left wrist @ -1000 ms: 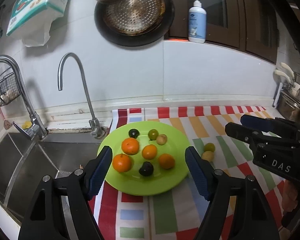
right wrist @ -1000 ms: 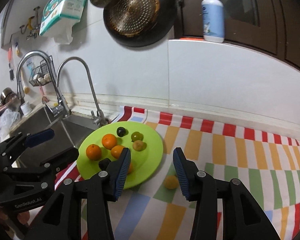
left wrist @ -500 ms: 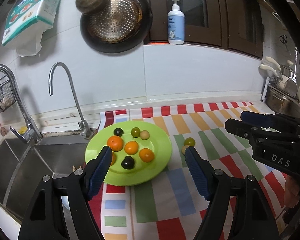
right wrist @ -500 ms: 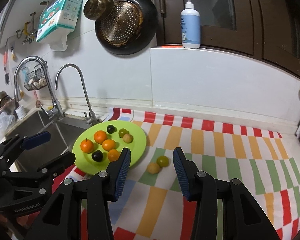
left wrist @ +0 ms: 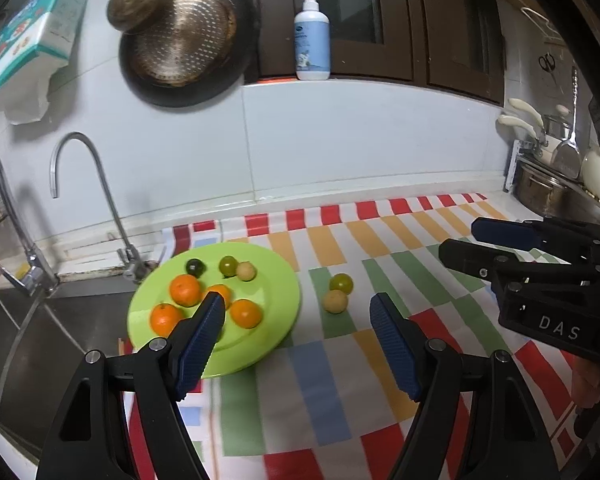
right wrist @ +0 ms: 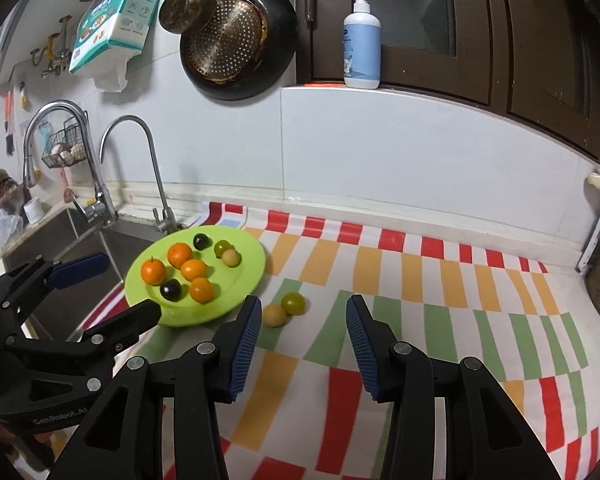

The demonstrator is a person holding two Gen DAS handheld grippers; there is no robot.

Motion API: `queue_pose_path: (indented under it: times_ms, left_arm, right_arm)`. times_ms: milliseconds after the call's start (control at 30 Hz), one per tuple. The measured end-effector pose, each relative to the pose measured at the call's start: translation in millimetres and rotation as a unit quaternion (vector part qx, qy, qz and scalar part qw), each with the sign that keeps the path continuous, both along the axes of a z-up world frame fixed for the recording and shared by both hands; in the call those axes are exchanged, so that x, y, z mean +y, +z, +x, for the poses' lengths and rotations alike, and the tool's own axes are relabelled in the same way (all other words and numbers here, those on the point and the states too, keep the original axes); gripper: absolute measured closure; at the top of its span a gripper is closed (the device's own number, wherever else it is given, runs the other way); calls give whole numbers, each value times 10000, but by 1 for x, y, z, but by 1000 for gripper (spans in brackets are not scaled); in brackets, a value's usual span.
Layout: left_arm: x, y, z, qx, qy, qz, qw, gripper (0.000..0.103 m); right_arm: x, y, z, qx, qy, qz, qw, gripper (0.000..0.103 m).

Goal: Organize fruits
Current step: 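Lift both grippers from the plate and move toward the two remaining small fruits, then grasp a tan round fruit with the left gripper while the right gripper grasps a green-yellow fruit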

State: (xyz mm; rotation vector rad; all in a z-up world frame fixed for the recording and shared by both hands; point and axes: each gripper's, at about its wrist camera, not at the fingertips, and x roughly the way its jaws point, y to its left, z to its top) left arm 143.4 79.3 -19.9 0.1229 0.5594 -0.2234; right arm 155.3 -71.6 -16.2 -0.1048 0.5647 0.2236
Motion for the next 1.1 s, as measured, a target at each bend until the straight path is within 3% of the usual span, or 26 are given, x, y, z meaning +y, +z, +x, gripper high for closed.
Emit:
queue_pose_path:
  times_ms: [333,1100]
  left_arm:
    - [-21,-11,21,65,-253,94,9996,34]
    - [-42,-74,96,1104,-715,95,9913,57]
  right_arm:
    - [-17,-10,17,124,-63,-43,9999,58]
    - [-31,-58,75,750,-159,68,9970,58]
